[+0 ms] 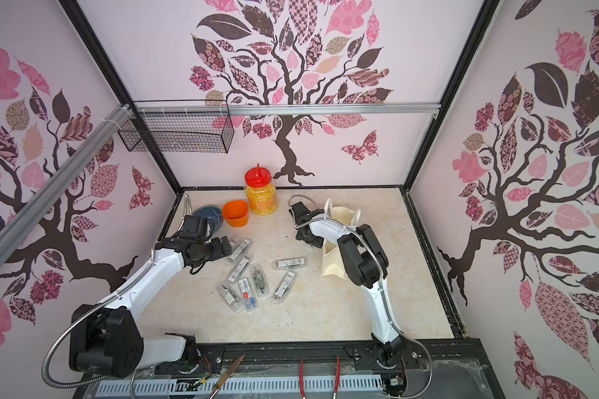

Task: Put the compass set into the canvas bag
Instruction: Move the compass set to the center of the board.

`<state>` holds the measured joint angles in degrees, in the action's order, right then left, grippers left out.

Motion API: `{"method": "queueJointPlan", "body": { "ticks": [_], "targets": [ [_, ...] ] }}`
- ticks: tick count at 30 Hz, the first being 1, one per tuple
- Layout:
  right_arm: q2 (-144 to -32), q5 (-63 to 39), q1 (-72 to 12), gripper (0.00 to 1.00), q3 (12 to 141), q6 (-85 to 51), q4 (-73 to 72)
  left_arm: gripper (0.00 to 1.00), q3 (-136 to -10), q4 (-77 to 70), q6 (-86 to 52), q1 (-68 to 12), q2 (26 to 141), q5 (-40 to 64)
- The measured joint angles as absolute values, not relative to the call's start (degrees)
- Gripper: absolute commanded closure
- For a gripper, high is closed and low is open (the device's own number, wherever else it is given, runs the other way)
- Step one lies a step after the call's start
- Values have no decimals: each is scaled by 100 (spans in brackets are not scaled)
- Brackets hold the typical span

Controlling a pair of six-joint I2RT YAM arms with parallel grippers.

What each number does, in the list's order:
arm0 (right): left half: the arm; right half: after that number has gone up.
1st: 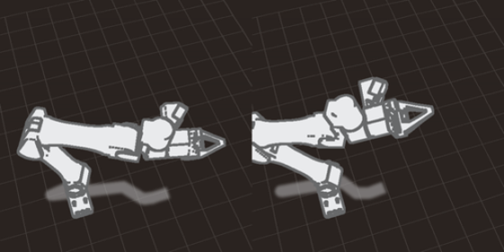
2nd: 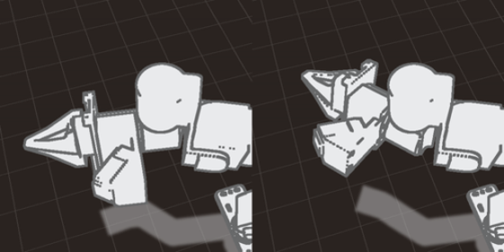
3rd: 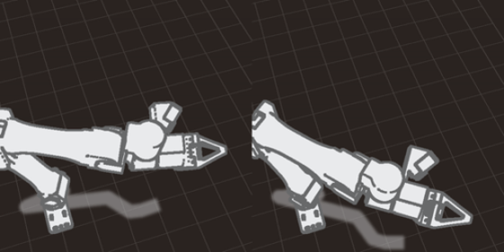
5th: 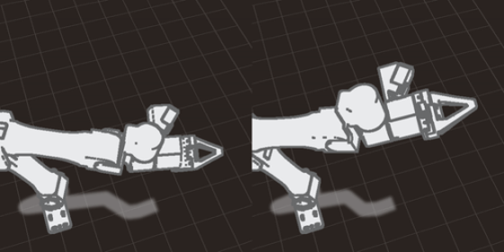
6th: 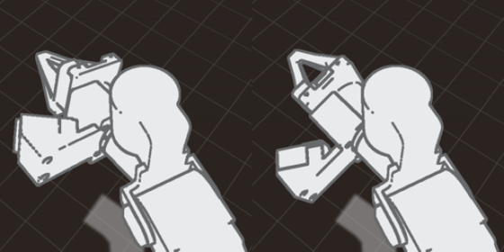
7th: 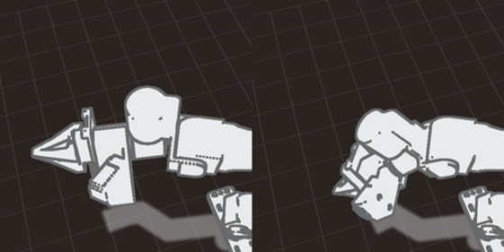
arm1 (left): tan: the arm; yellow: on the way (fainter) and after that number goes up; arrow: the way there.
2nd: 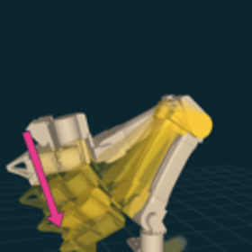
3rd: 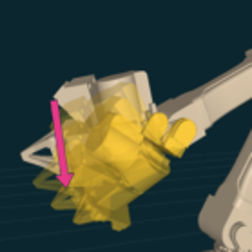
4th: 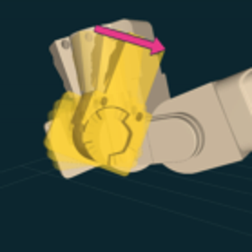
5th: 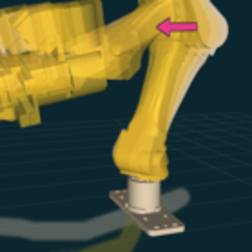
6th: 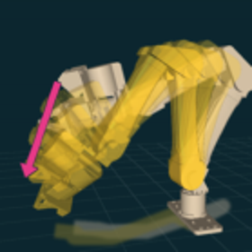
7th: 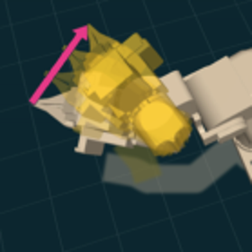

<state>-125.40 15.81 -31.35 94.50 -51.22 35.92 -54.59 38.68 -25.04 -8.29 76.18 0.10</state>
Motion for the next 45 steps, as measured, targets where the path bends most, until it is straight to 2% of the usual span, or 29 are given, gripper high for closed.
{"method": "queueJointPlan", "body": {
  "ticks": [6,19,27,34,37,45],
  "targets": [
    [-12540,1435,-3103,41,9380,-4963,3441,2,-5459,3868,-2502,-829,7618,5],
    [-12840,639,-3157,51,9878,-3905,3282,2,-5459,3911,-2440,-829,7581,-91],
    [-13117,410,-3701,50,10466,-2930,3780,2,-5459,3944,-2408,-829,7476,-126],
    [-13229,416,-3929,36,10687,-2362,4344,2,-5457,3983,-2399,-829,7404,-148],
    [-13249,561,-3872,33,10744,-2285,4504,2,-5457,3983,-2399,-829,7376,-145],
    [-13692,751,-3800,34,11461,-2292,4654,2,-5457,3990,-2399,-829,7376,-145]
  ]
}}
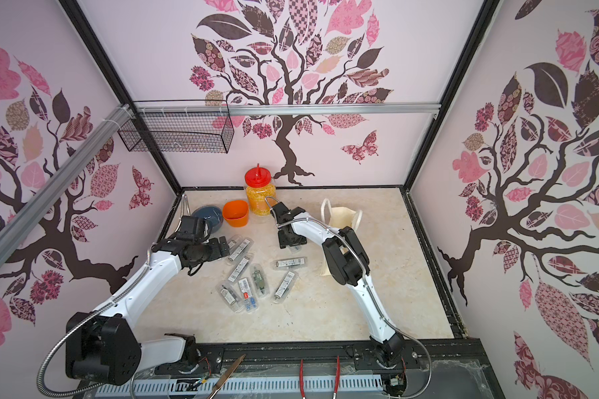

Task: Put the compass set into the canvas bag
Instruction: Move the compass set to the center of the board, then pick up the compass set at the center of the board.

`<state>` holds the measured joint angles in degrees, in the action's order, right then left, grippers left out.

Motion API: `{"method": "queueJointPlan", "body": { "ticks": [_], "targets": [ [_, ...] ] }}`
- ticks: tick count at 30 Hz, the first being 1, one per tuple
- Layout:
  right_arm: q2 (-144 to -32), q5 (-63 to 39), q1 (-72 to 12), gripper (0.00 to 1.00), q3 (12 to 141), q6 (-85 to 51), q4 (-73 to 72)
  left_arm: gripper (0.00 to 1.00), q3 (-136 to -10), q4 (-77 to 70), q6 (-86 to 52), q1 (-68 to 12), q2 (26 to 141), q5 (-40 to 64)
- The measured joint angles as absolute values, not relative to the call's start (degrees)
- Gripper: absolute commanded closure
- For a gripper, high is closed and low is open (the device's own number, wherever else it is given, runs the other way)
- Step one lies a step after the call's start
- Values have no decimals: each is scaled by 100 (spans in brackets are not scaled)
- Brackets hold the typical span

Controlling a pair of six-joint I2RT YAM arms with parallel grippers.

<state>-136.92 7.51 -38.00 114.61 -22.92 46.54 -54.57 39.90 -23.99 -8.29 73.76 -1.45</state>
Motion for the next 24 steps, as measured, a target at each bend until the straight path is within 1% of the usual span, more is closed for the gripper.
{"method": "queueJointPlan", "body": {
  "ticks": [7,11,16,24],
  "targets": [
    [-14055,775,-3806,39,12055,-2150,4748,2,-5454,3992,-2394,-829,7376,-169],
    [-14062,773,-3809,35,12068,-2117,4768,2,-5452,3994,-2397,-829,7376,-204],
    [-13996,775,-3809,39,11931,-2043,4689,2,-5452,3992,-2397,-829,7376,-213],
    [-13961,690,-3809,48,11887,-1879,4759,2,-5452,3990,-2397,-829,7376,-141]
  ]
}}
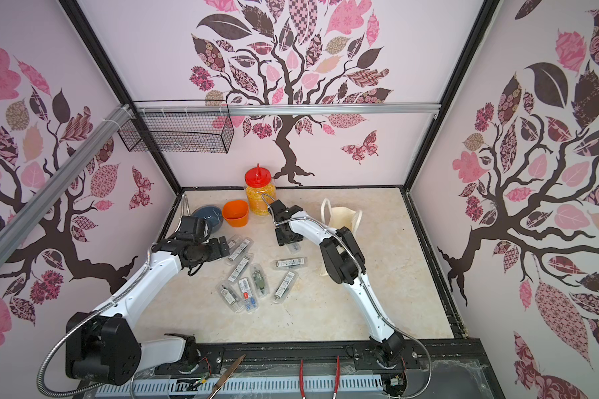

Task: Put the compass set into the canvas bag
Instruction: Pick up the compass set at the center of the board.

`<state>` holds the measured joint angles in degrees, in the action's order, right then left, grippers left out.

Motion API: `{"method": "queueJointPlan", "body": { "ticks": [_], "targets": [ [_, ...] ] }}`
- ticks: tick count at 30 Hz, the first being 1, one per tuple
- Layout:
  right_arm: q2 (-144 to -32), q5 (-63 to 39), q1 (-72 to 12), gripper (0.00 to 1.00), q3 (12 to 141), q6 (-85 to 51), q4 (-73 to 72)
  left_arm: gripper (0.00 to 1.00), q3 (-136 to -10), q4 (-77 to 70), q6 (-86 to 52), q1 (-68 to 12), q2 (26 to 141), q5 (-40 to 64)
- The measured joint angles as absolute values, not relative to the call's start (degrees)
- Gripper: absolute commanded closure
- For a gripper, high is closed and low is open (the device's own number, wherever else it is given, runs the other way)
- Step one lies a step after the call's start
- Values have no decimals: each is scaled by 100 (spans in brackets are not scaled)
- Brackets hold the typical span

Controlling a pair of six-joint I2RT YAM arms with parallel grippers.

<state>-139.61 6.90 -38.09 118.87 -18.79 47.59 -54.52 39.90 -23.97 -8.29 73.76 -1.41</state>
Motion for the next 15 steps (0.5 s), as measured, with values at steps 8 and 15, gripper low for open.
{"method": "queueJointPlan", "body": {
  "ticks": [8,15],
  "targets": [
    [-13808,646,-3806,59,11681,-1859,4797,2,-5452,3986,-2392,-829,7376,12],
    [-13675,617,-3809,61,11528,-1859,4901,2,-5382,3887,-2392,-829,7266,276]
  ]
}}
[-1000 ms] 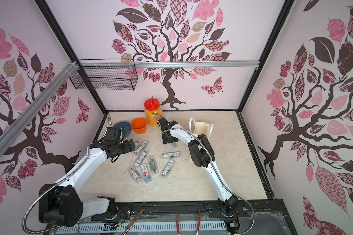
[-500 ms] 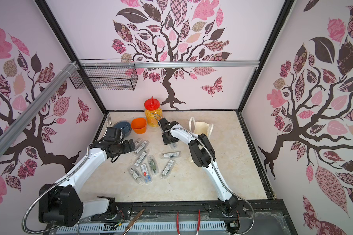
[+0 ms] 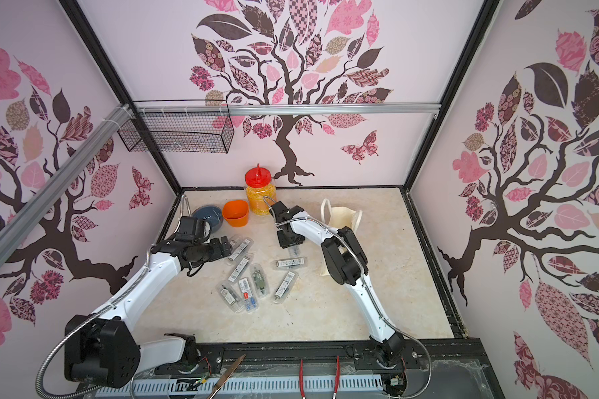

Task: Put the compass set into the canvas bag
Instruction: Pick up the compass set at the center of the board.

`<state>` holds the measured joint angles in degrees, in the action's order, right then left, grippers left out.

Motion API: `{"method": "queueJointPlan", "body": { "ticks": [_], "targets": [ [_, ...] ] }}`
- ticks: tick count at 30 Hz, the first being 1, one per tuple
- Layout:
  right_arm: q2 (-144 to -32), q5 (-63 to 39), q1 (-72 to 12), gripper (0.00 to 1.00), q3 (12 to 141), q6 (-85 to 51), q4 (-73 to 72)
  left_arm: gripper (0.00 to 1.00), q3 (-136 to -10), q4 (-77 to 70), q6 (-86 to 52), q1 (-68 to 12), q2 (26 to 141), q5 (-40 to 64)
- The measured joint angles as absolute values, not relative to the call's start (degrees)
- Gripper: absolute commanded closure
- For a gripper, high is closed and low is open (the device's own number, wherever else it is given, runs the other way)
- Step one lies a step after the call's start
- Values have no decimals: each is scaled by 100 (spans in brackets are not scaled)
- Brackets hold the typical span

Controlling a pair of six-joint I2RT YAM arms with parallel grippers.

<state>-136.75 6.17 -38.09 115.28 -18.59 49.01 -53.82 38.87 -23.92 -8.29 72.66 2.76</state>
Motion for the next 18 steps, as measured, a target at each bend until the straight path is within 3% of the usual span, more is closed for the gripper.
{"method": "queueJointPlan", "body": {
  "ticks": [11,18],
  "targets": [
    [-12997,624,-3809,63,11485,-1887,5113,2,-5354,3815,-2392,-829,7166,517],
    [-12293,751,-3806,63,12374,-1909,5282,2,-5262,3531,-2403,-829,6987,849]
  ]
}}
